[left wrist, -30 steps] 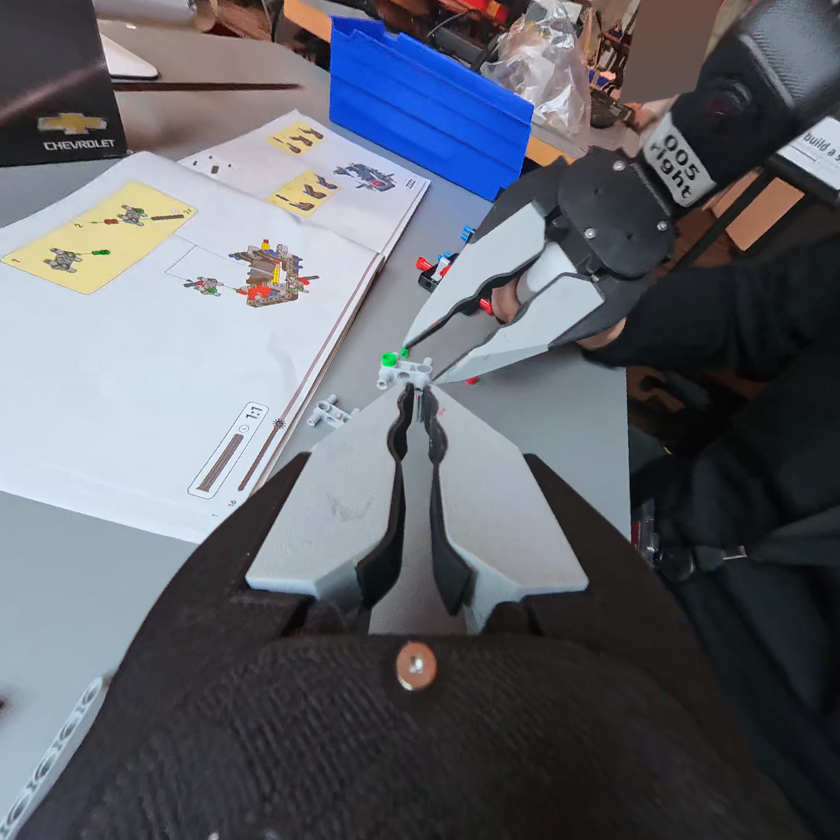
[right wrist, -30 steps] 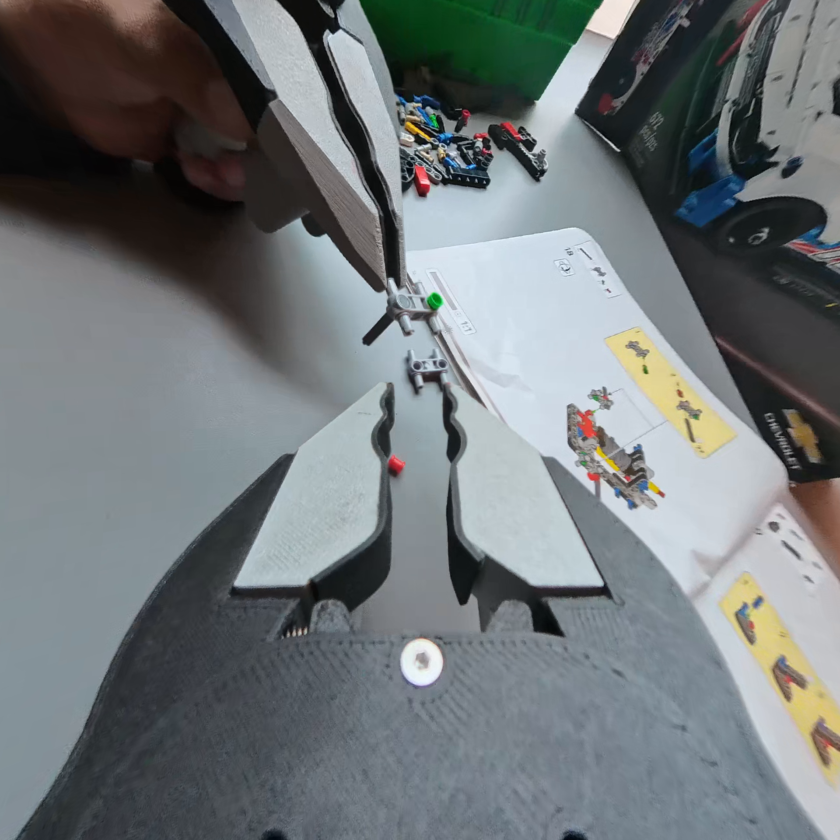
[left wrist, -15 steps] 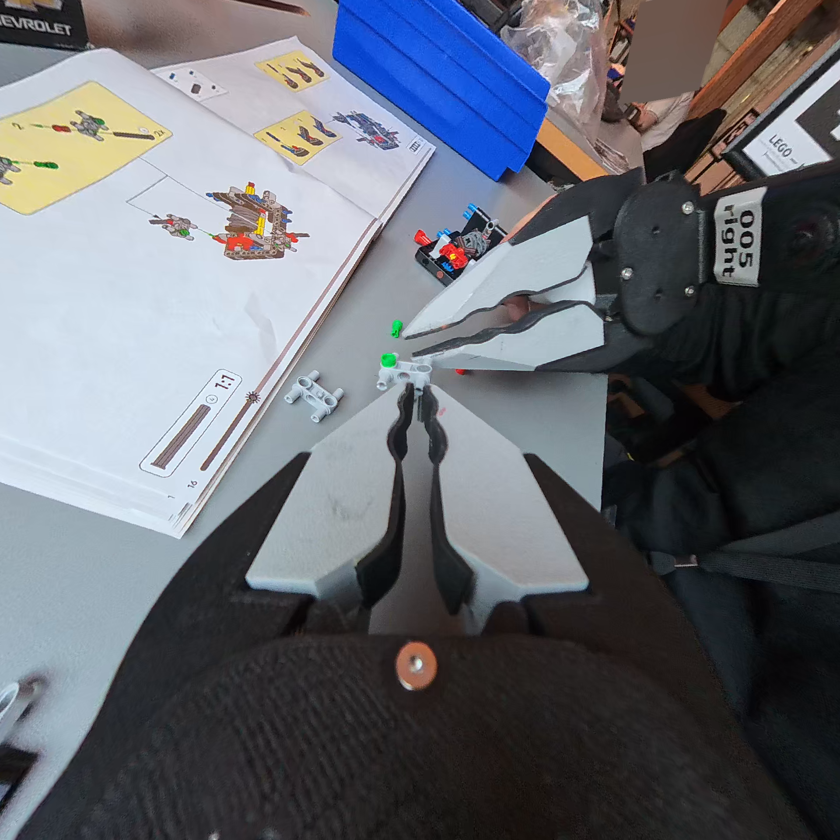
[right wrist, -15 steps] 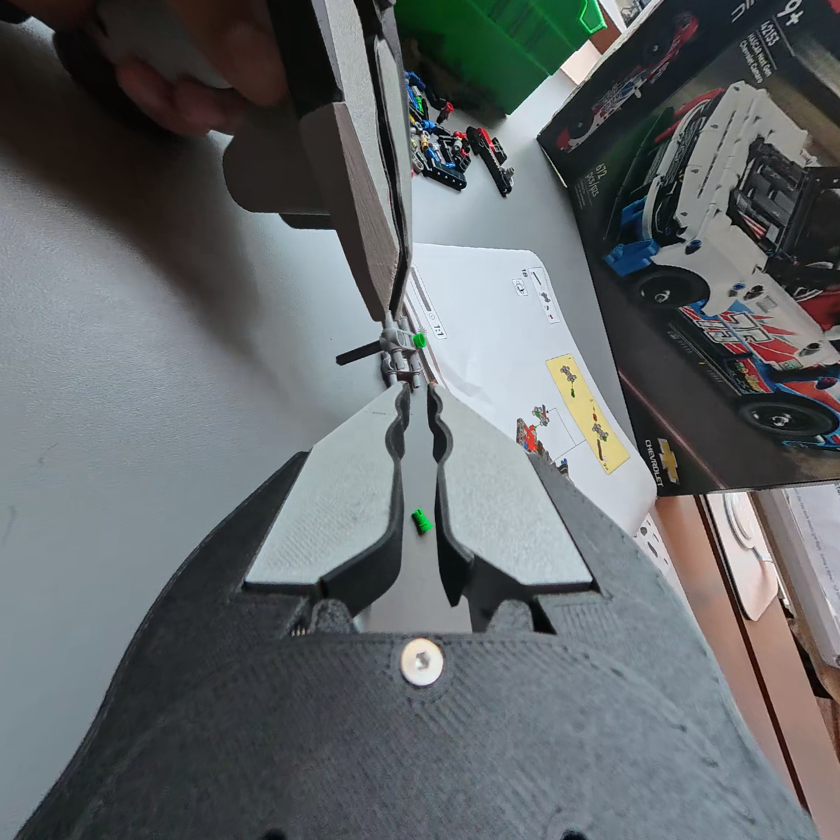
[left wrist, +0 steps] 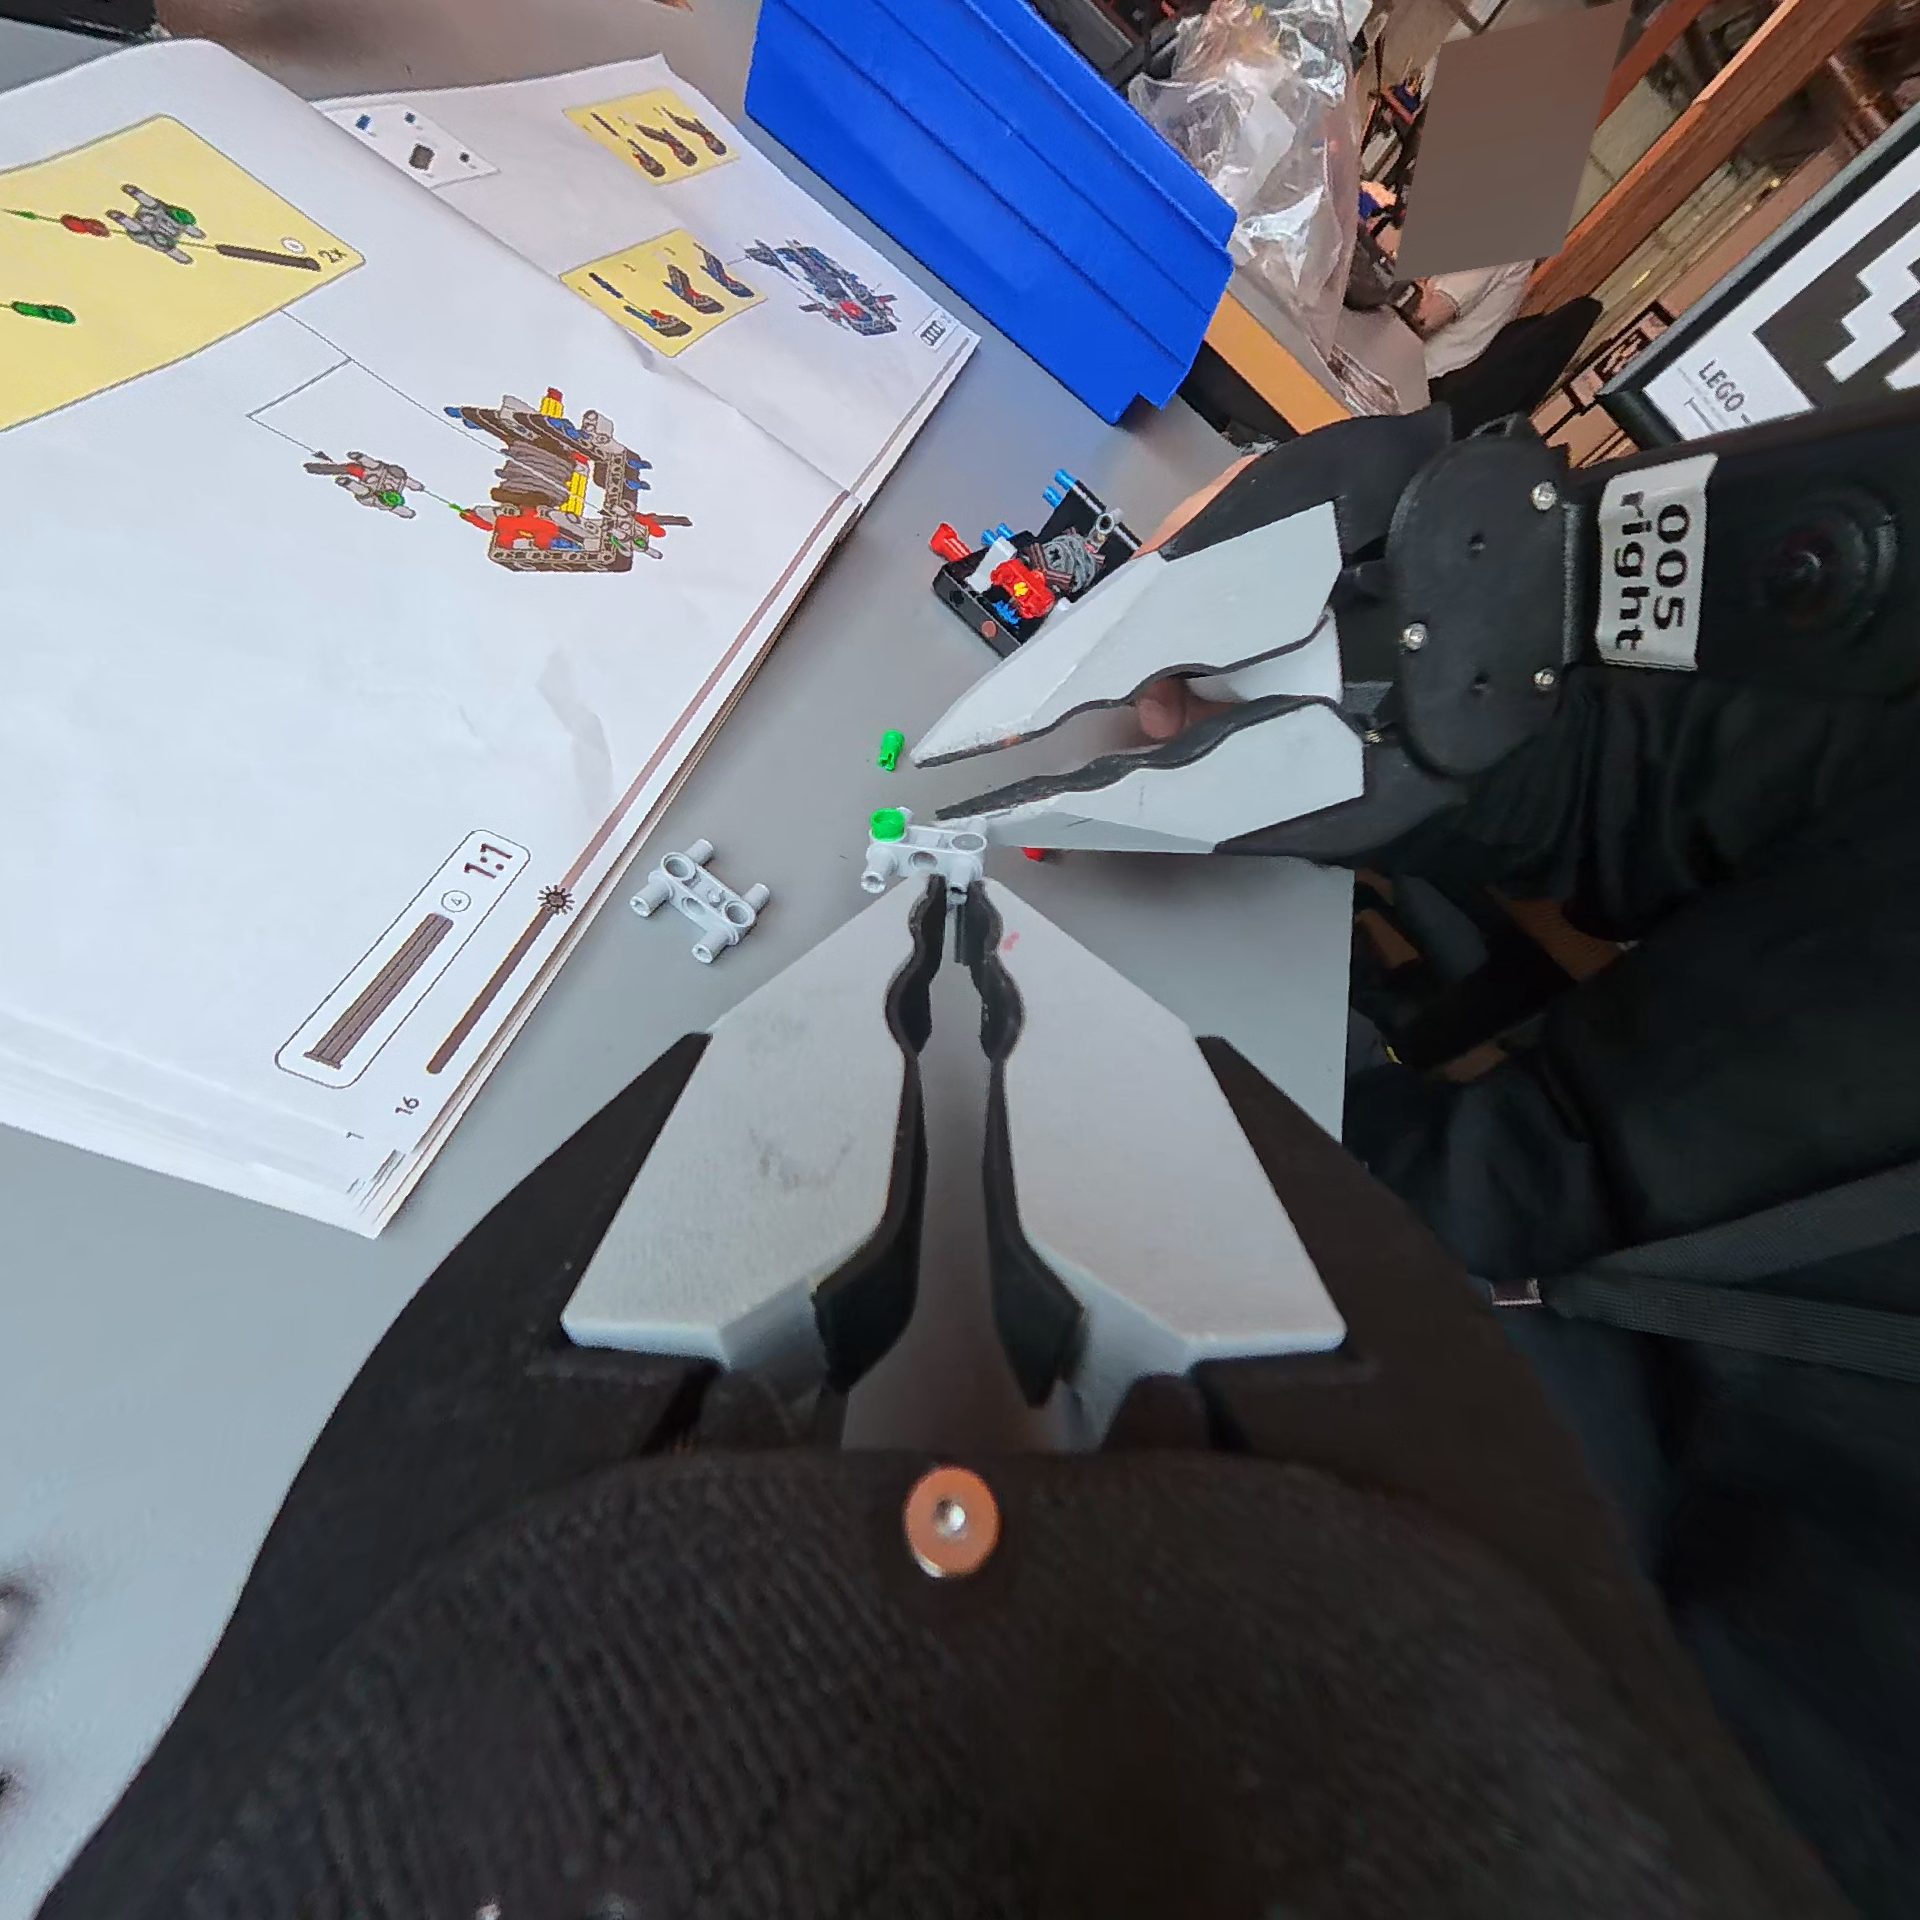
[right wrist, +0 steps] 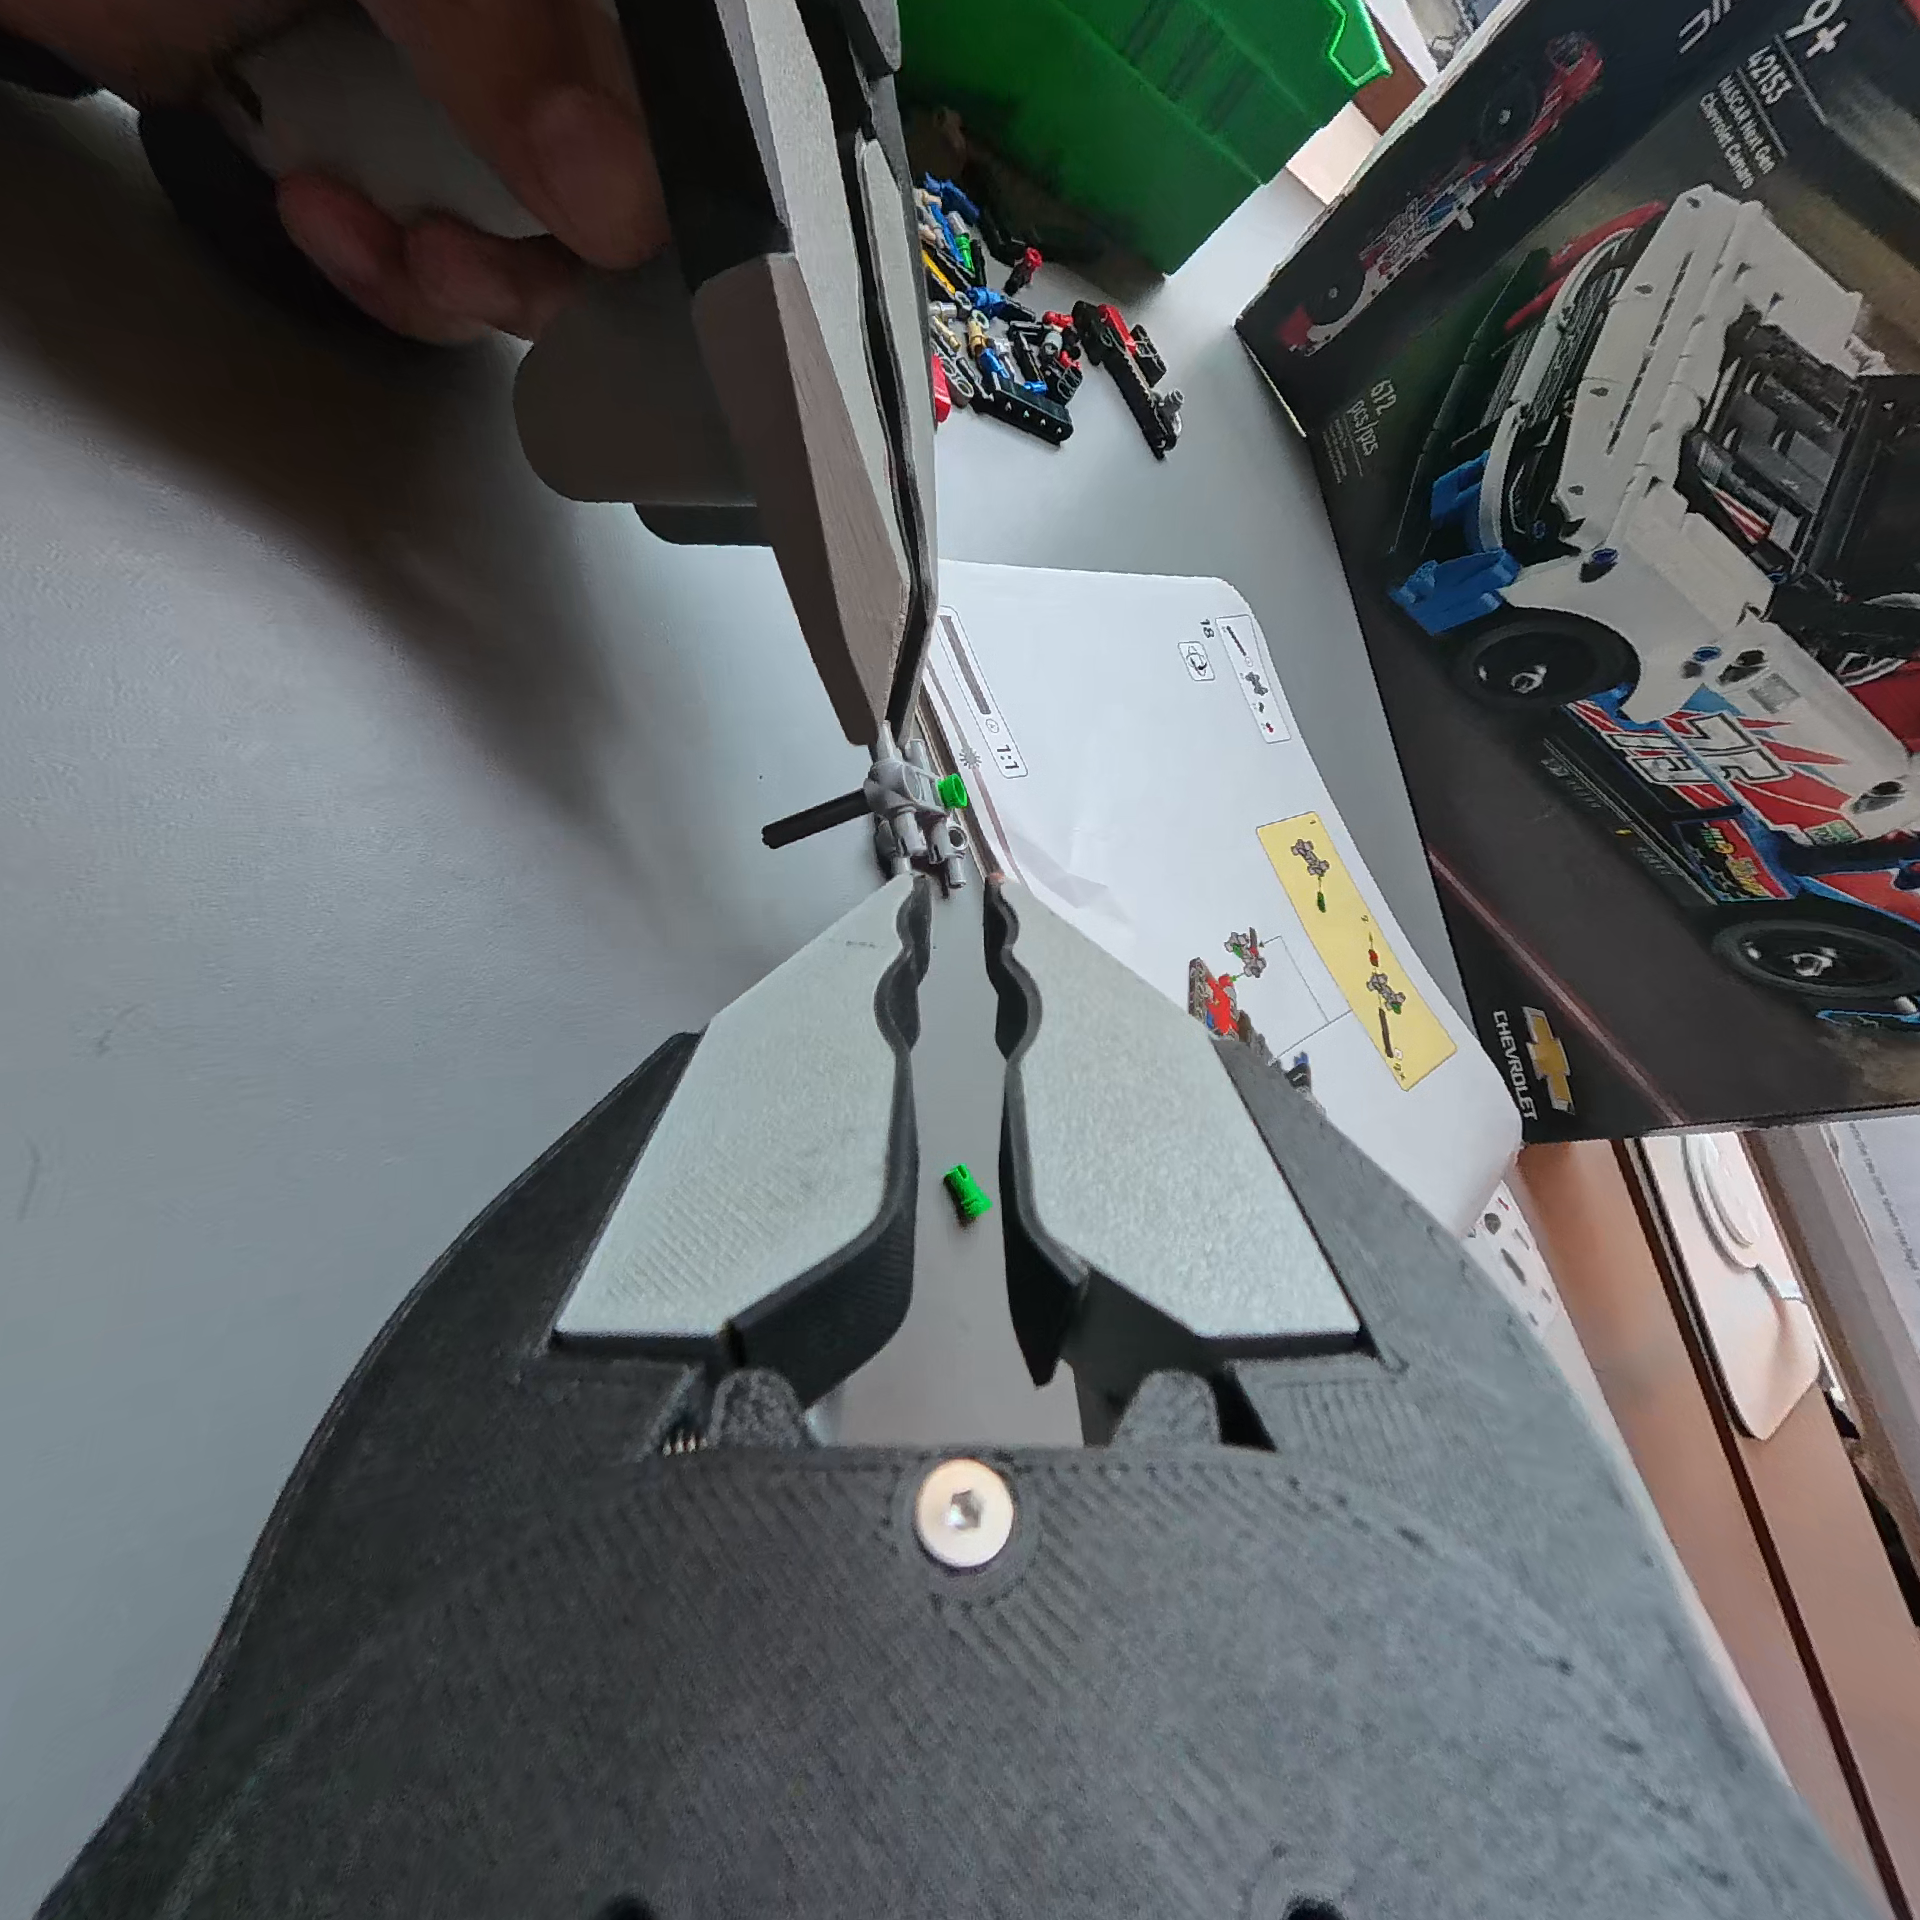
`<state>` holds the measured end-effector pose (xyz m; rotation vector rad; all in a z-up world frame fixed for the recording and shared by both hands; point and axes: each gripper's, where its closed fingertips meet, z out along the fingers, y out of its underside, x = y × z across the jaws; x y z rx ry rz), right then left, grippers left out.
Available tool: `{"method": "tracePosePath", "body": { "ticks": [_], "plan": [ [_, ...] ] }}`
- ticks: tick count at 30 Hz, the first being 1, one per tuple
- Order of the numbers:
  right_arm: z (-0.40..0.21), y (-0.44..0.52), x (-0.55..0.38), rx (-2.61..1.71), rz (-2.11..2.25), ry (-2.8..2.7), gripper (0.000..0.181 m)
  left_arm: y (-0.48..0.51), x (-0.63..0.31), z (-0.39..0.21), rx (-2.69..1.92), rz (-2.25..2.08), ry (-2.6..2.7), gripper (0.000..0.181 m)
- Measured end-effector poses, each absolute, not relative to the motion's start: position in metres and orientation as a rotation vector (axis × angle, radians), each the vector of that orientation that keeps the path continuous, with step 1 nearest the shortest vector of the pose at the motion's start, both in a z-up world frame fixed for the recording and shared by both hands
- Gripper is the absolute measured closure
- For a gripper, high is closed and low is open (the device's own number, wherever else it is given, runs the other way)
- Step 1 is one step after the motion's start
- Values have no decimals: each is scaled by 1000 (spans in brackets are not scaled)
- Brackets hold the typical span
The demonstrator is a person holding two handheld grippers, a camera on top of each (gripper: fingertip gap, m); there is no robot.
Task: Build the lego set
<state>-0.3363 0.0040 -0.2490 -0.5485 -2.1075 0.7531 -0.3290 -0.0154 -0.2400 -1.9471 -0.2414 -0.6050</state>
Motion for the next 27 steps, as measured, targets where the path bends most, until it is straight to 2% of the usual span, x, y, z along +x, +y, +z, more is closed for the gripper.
{"method": "tracePosePath", "body": {
  "ticks": [10, 18, 27],
  "plan": [
    [-249, -4, -331, -480, 762, -2124, 171, -16, -330, -240, -1932, -657, -276, 179],
    [-250, -9, -330, -413, 703, -2116, 179, -15, -326, -244, -1954, -678, -278, 179],
    [-246, -10, -330, -429, 755, -2104, 179, -15, -328, -237, -1896, -712, -284, 179]
  ]
}}
